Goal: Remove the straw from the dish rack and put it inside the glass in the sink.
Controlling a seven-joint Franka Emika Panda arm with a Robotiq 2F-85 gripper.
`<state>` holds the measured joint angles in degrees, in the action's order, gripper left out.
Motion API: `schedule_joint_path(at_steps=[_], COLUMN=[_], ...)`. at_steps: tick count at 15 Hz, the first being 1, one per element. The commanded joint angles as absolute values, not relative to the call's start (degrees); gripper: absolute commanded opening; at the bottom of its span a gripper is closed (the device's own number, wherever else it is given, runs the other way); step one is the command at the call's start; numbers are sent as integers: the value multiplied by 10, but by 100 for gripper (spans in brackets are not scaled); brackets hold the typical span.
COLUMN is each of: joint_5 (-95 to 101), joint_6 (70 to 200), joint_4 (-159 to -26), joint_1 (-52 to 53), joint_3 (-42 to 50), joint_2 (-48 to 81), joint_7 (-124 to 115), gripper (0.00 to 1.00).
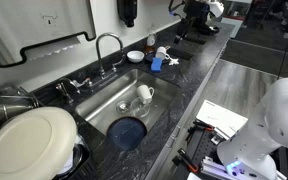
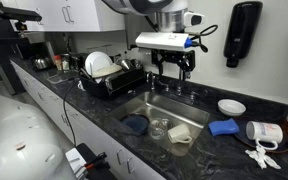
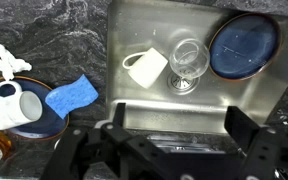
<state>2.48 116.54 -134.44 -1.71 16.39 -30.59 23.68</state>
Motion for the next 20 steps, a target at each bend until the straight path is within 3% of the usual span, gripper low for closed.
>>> schedule_joint_path(at_steps=[1,11,20], joint_5=[19,19,-95], joint_6=[1165,1165,931], joint_4=[-1344,-1344,-1232], joint_1=[-28,-28,-8], joint_3=[155,155,81], joint_2=[-304,-304,-236], joint_7=[241,241,48], gripper=[100,100,100])
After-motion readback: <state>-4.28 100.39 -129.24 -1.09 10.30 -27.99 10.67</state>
